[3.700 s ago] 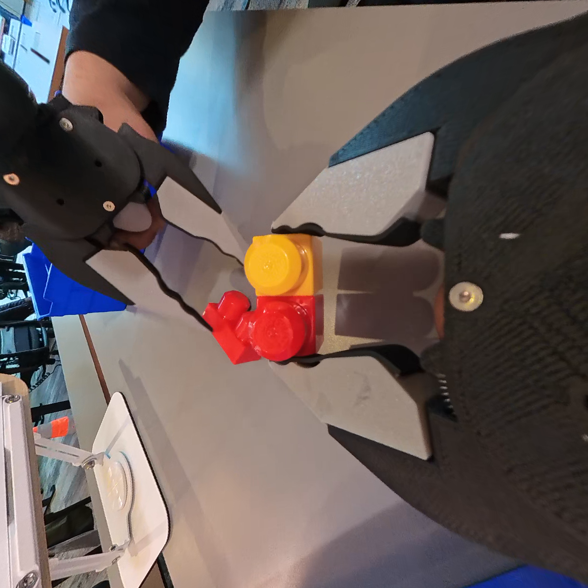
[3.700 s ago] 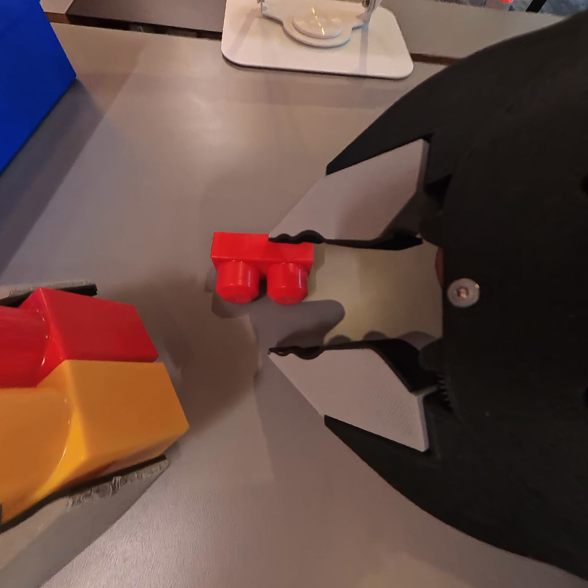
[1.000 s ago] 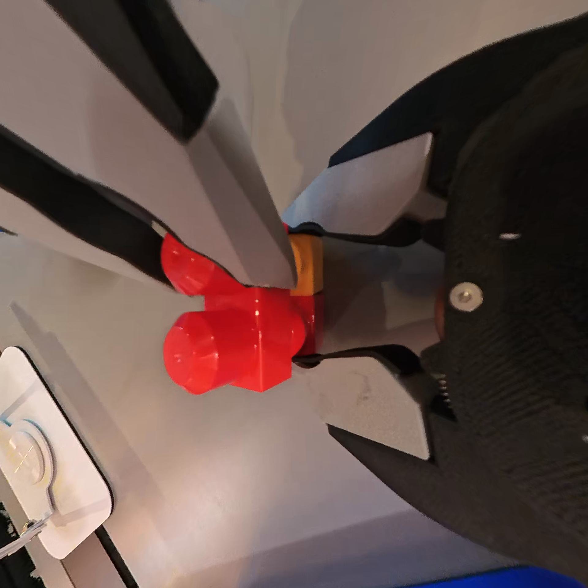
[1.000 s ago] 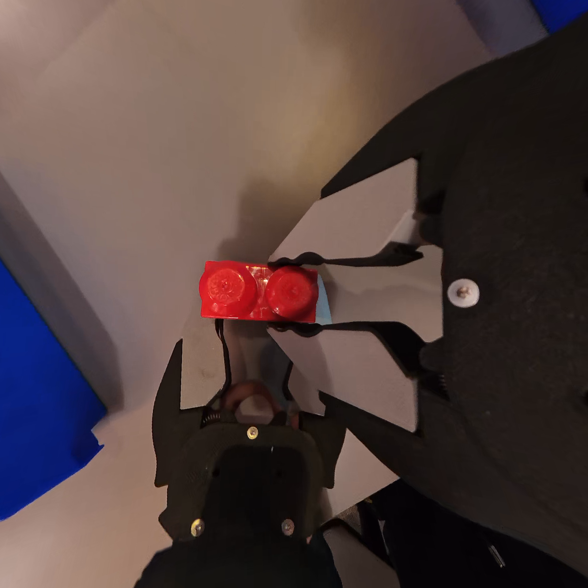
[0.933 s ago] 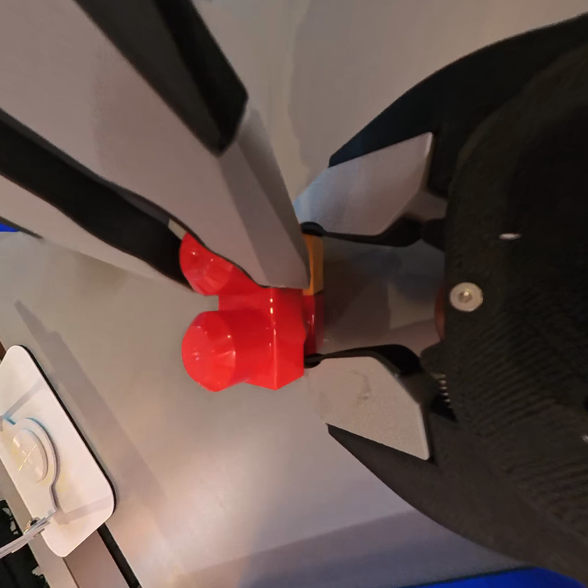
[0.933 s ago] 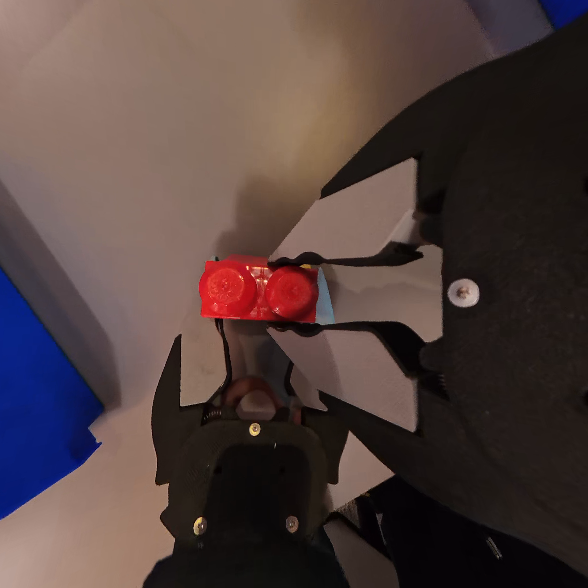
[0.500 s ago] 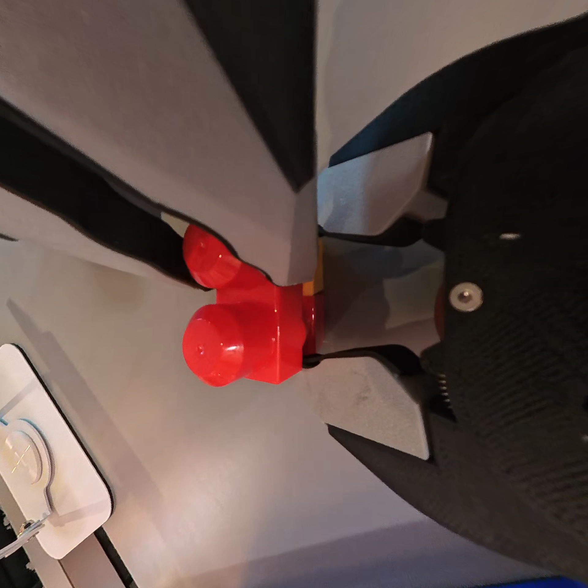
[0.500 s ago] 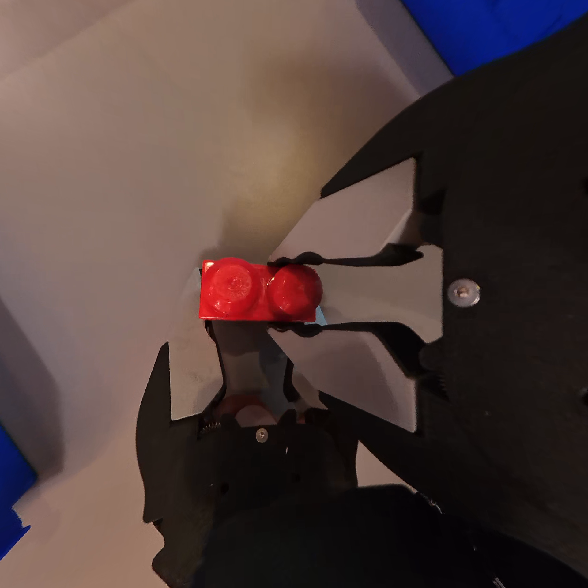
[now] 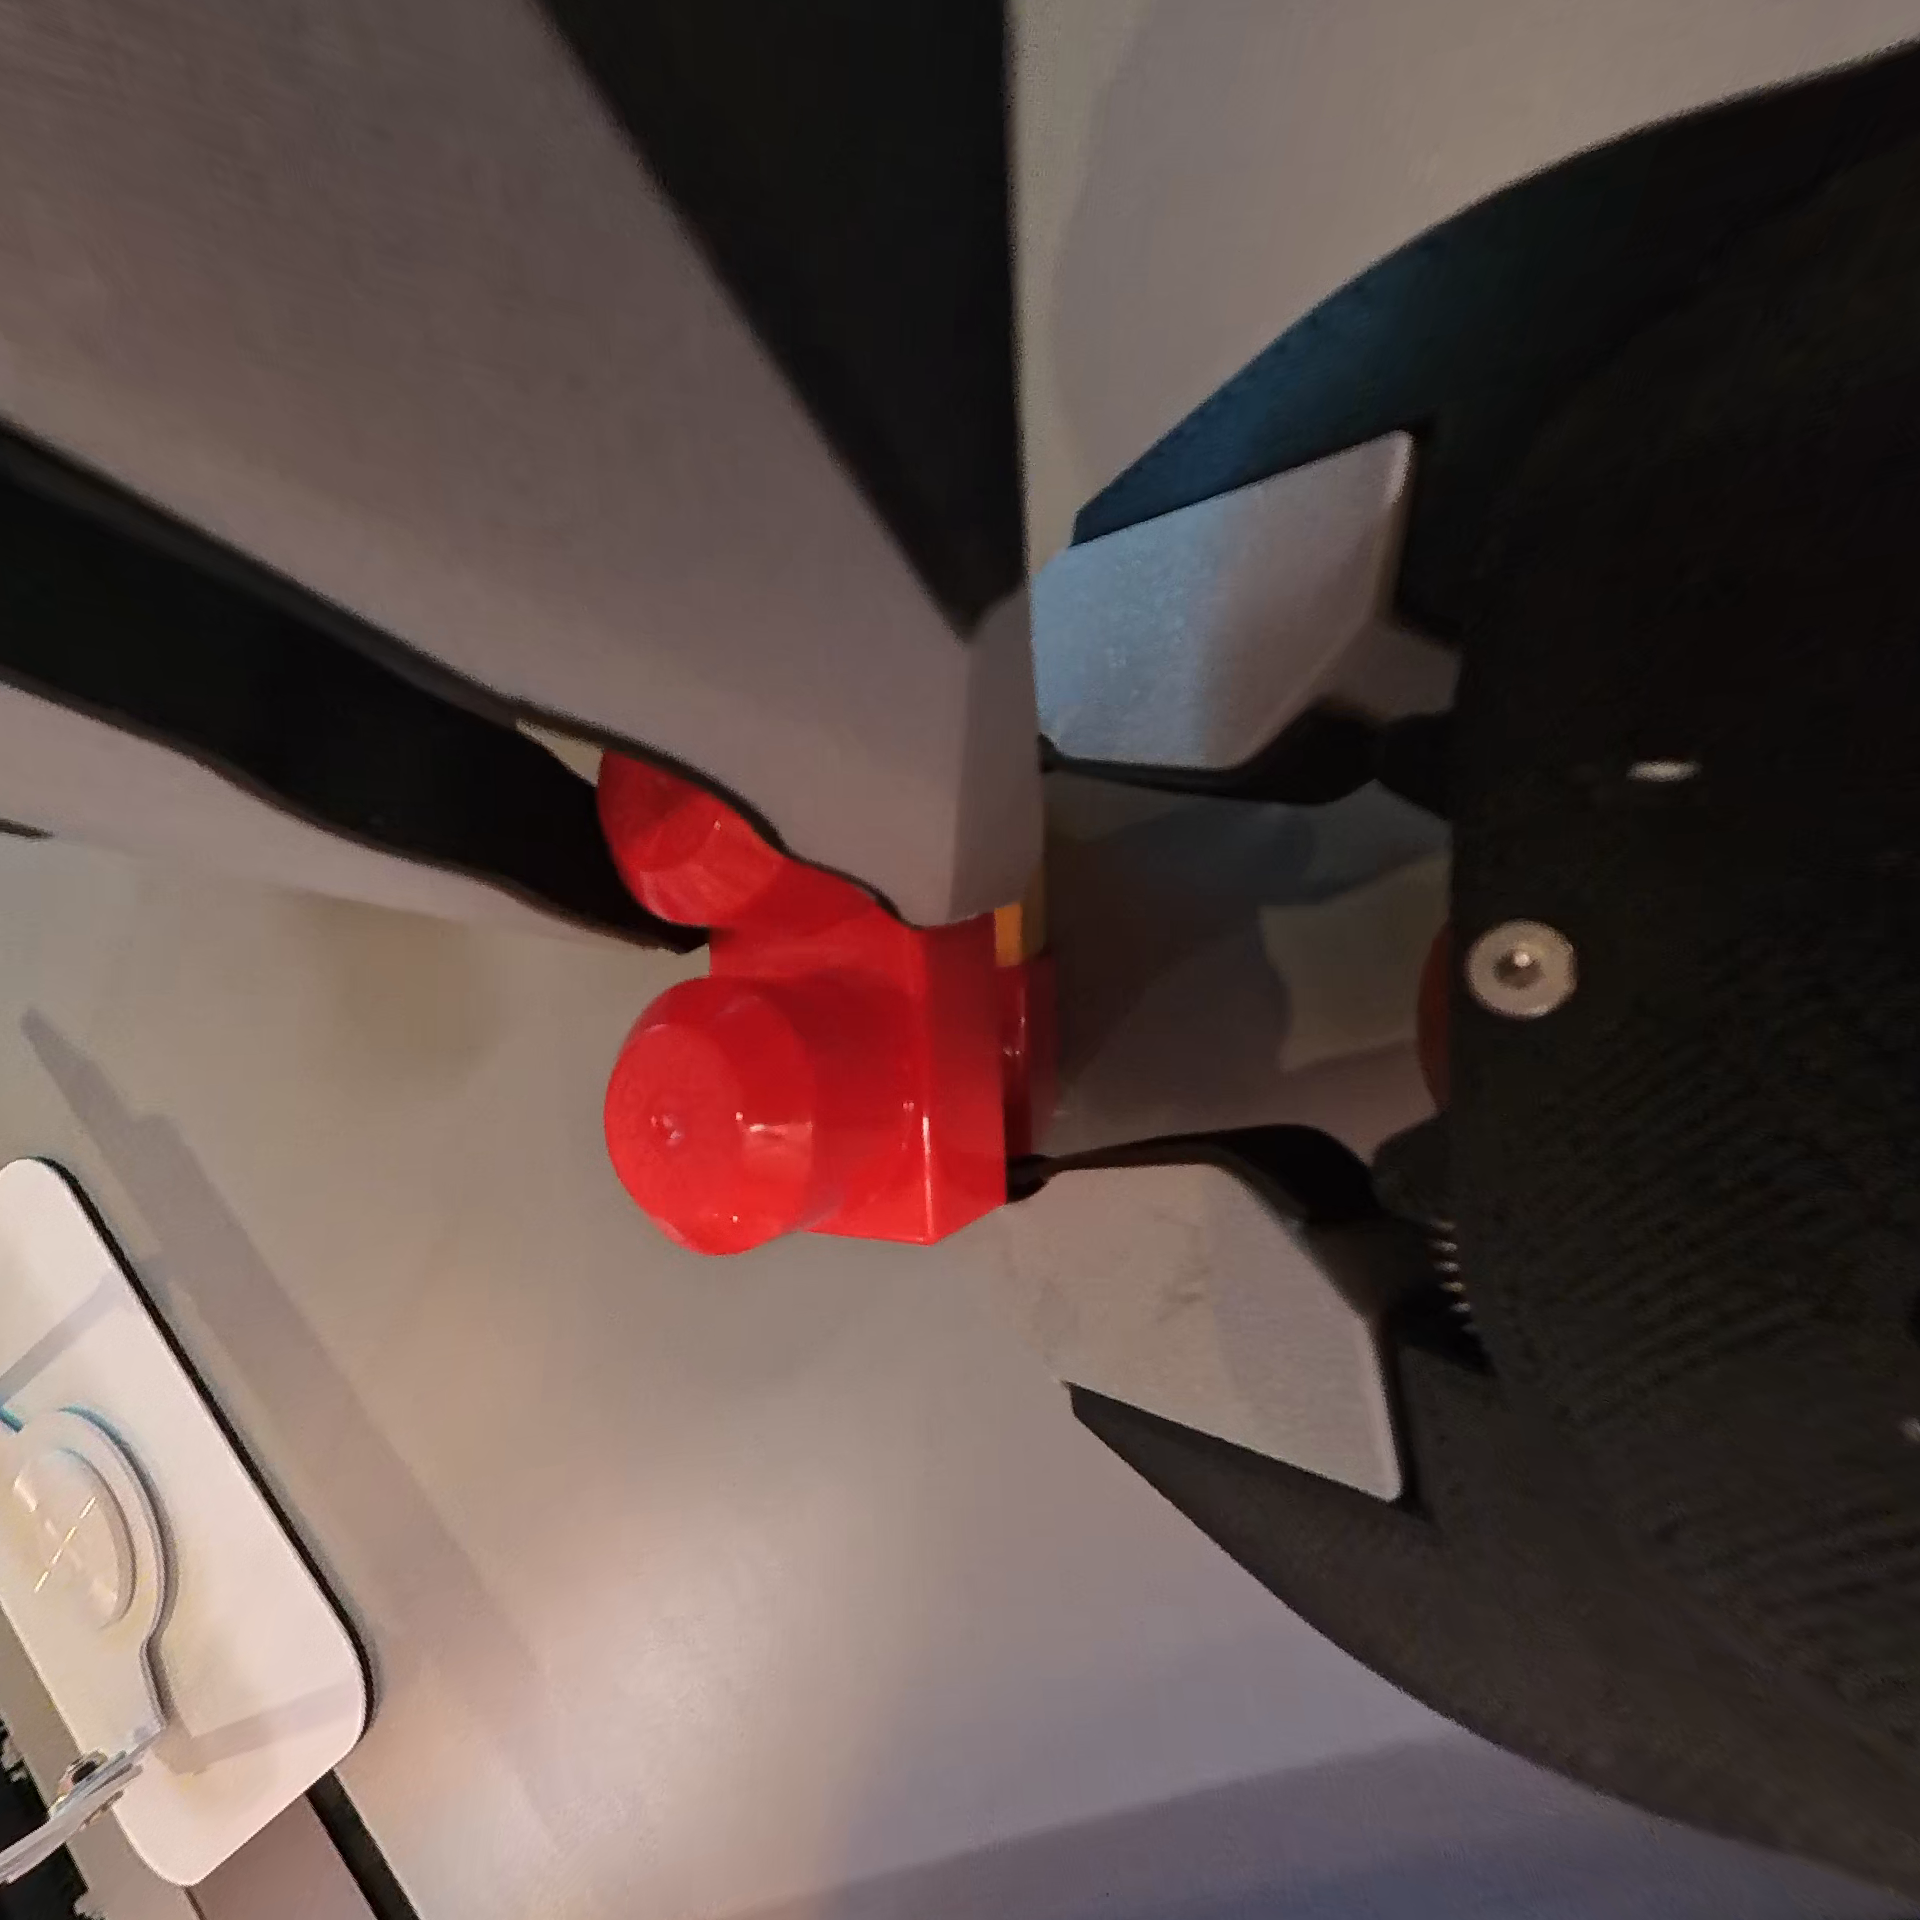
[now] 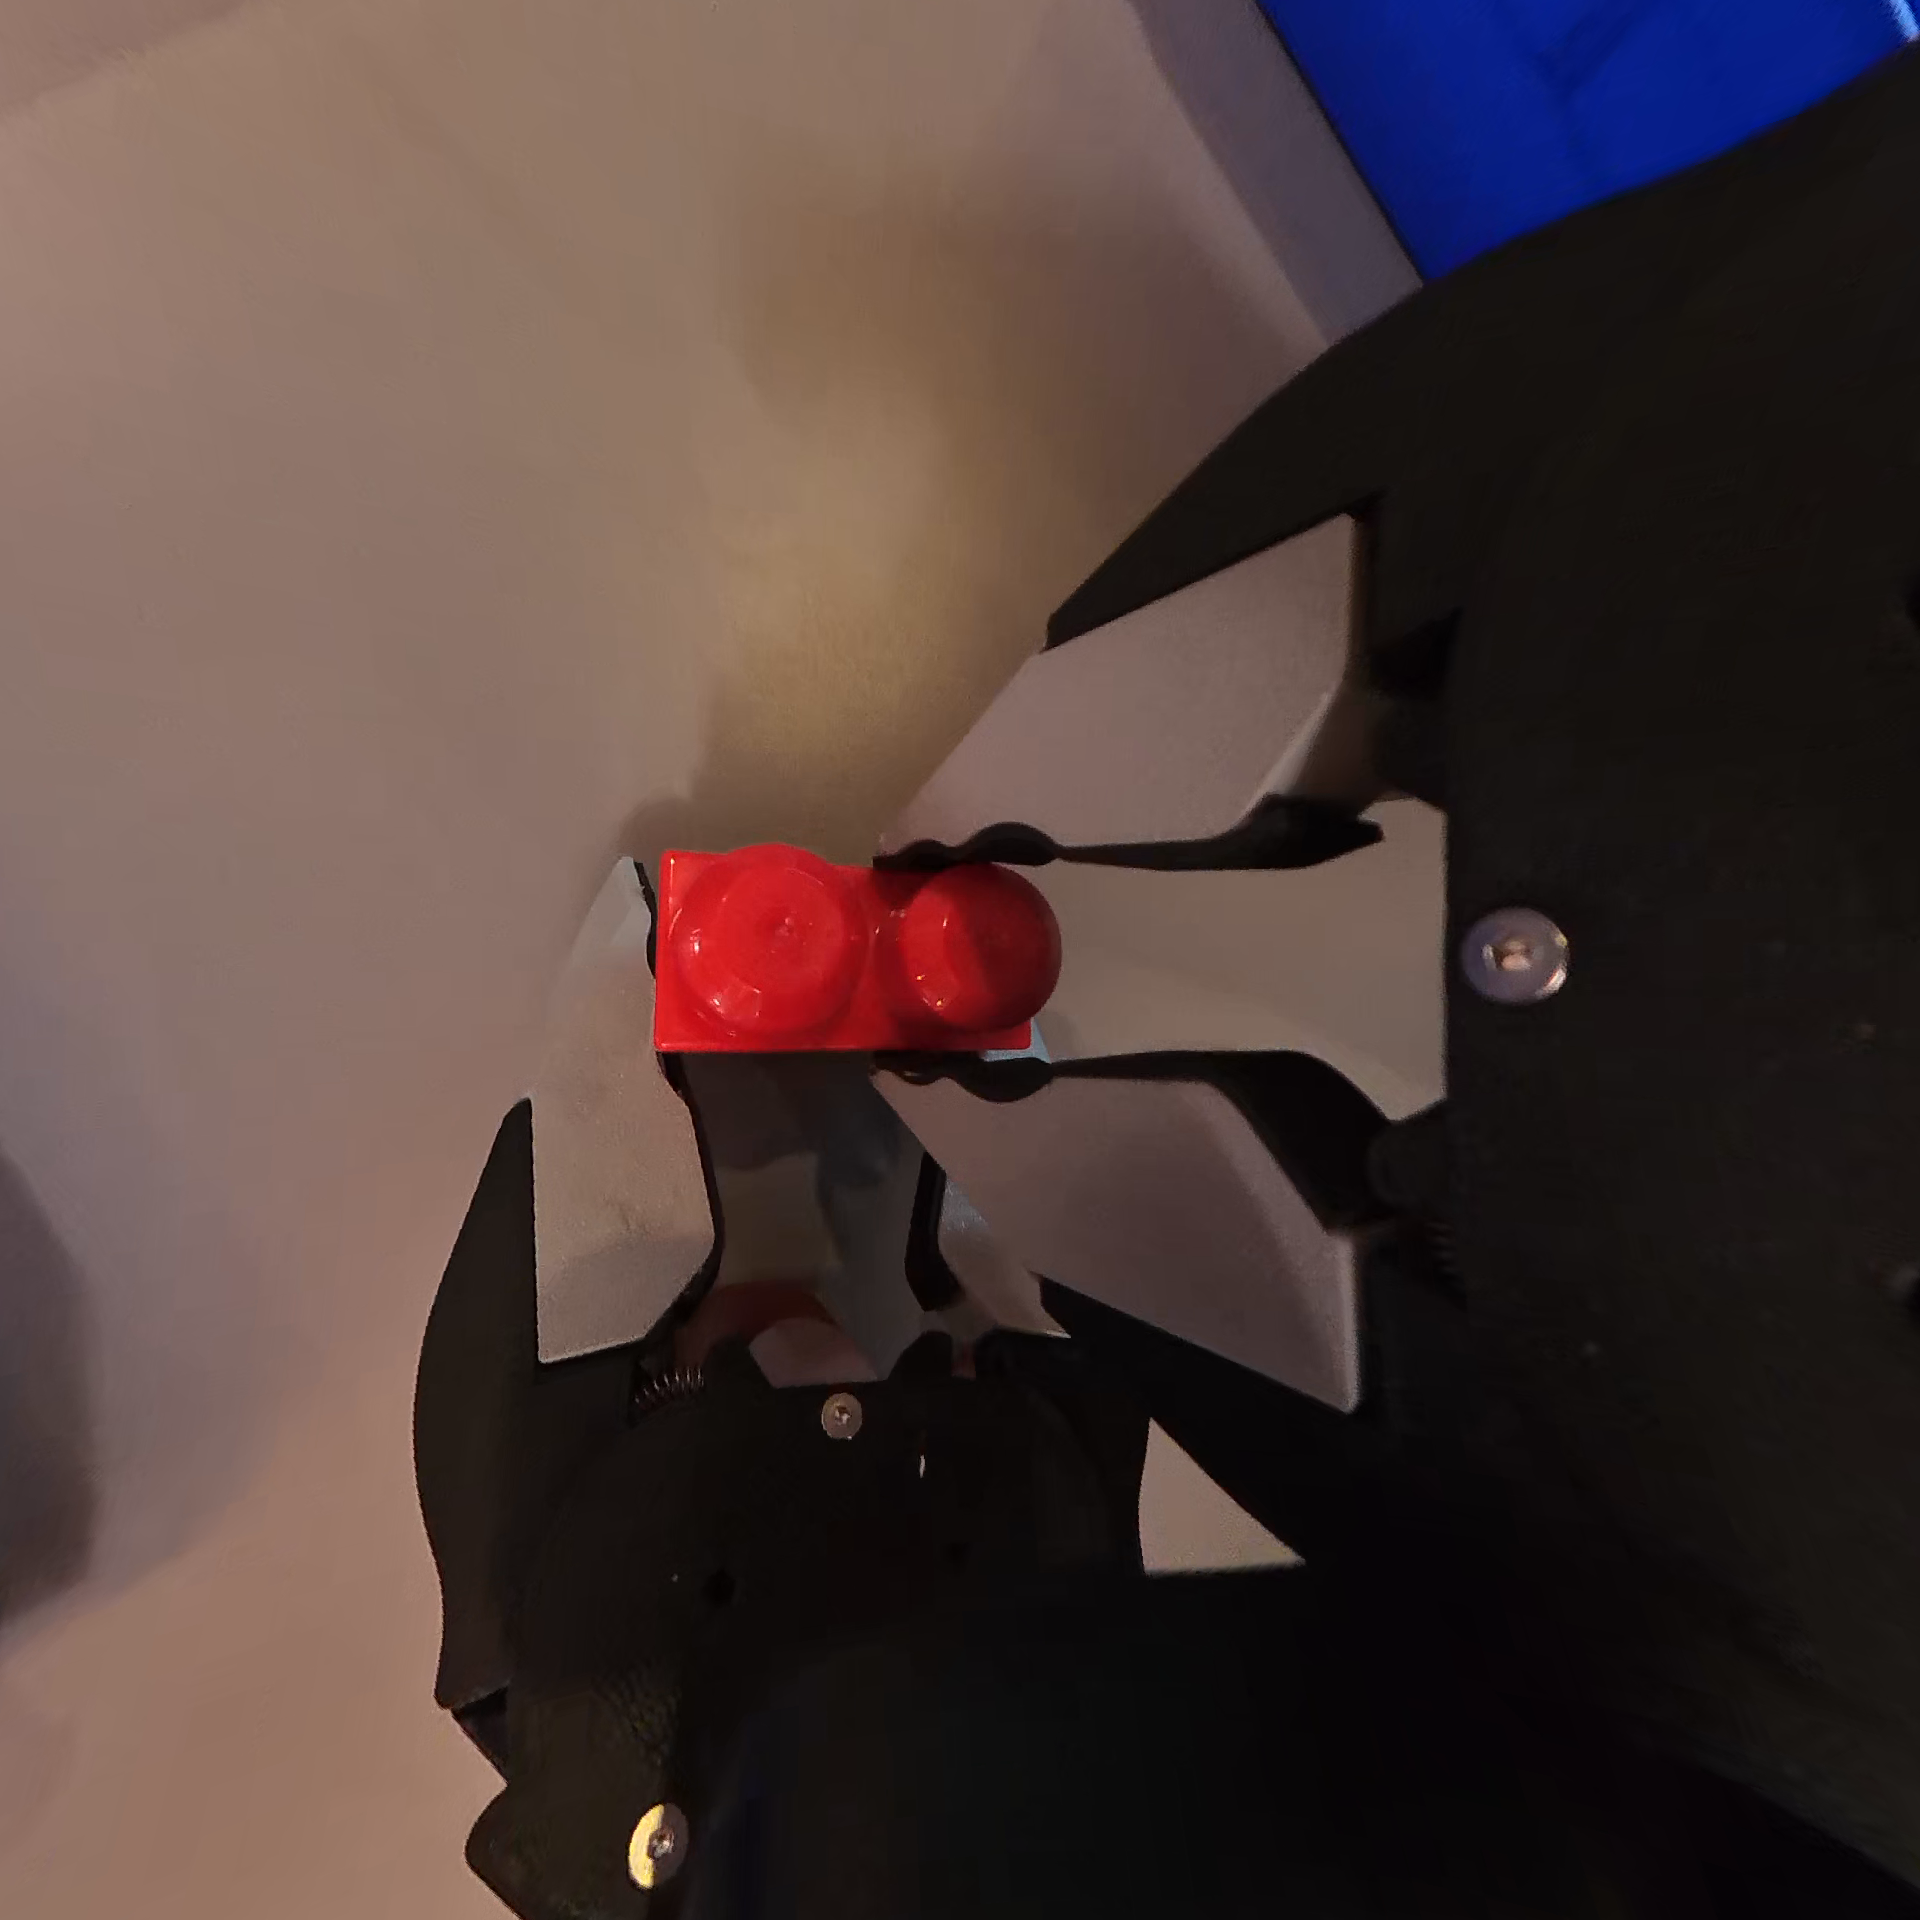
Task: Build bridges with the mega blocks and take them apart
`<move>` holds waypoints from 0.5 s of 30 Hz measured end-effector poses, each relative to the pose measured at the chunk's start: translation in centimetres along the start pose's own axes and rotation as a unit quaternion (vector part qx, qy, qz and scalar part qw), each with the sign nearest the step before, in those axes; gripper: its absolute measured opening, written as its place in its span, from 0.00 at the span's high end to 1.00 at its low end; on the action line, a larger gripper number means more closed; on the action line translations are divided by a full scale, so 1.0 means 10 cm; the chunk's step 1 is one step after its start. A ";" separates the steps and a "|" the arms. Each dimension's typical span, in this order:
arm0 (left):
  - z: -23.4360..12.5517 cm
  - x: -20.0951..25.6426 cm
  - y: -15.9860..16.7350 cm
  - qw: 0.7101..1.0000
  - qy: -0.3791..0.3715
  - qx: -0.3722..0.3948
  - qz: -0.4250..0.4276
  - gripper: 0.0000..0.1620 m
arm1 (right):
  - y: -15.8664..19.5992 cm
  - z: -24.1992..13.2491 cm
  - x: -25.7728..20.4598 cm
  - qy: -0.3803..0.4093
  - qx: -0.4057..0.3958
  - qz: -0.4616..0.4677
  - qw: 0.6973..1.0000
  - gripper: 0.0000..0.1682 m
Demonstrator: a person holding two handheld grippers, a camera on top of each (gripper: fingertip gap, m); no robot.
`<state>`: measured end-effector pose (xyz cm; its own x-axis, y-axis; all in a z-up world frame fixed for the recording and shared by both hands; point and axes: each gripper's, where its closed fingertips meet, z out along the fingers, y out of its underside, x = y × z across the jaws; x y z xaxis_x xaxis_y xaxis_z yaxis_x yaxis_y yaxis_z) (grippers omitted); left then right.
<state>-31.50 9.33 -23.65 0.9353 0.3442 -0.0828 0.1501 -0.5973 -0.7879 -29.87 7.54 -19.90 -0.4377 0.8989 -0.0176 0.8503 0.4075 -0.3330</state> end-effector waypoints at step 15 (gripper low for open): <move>-0.01 -0.01 -0.01 1.000 -0.012 0.004 0.010 0.50 | 0.00 0.00 0.02 -0.010 0.004 0.005 1.000 0.81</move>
<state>-31.61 9.26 -23.51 0.9301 0.3492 -0.1134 0.1286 -0.5991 -0.7903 -29.95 7.74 -19.94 -0.4352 0.8995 -0.0393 0.8522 0.3975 -0.3401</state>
